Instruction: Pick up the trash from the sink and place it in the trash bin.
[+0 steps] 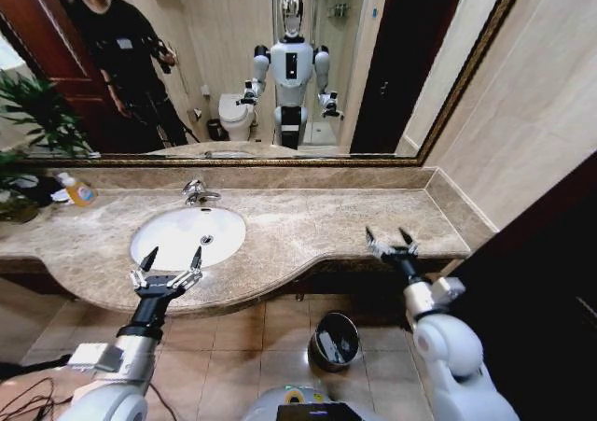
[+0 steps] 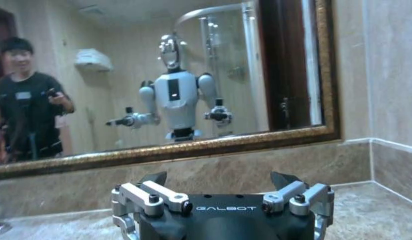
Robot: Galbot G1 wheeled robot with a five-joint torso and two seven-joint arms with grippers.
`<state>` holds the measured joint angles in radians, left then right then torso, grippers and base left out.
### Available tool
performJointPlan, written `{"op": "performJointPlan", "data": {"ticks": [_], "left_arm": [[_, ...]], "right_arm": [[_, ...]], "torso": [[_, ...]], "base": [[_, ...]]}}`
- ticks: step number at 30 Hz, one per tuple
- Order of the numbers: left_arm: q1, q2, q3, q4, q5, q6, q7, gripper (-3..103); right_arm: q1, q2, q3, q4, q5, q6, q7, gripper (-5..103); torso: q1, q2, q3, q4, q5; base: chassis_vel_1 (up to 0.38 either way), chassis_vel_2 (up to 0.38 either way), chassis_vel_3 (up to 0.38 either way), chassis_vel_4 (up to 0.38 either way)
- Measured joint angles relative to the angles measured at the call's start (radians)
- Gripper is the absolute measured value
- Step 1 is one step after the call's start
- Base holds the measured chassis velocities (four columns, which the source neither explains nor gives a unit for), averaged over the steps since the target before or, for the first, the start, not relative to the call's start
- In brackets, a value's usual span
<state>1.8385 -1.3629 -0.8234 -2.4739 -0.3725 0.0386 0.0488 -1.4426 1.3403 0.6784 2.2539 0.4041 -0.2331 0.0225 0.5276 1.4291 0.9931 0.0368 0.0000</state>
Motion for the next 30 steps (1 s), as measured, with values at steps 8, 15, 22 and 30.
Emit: {"op": "performJointPlan", "data": {"ticks": [8,15,22,30], "left_arm": [[0.000,0.000,0.000,0.000,0.000,0.000,0.000,100],[0.000,0.000,0.000,0.000,0.000,0.000,0.000,100],[0.000,0.000,0.000,0.000,0.000,0.000,0.000,100],[0.000,0.000,0.000,0.000,0.000,0.000,0.000,100]], "right_arm": [[0.041,-0.033,-0.019,-0.094,-0.075,0.032,-0.026,100],[0.057,-0.024,-0.029,-0.128,-0.118,0.049,-0.012,100],[0.056,-0.028,-0.032,-0.162,-0.116,0.061,-0.032,100],[0.056,-0.028,-0.033,-0.162,-0.117,0.061,-0.032,100]], "torso": [[0.000,0.000,0.000,0.0000,0.0002],[0.000,0.000,0.000,0.0001,0.0000],[0.000,0.000,0.000,0.0000,0.0000],[0.000,0.000,0.000,0.0000,0.0000]], "base": [[0.000,0.000,0.000,0.000],[0.000,0.000,0.000,0.000],[0.000,0.000,0.000,0.000],[0.000,0.000,0.000,0.000]]}}
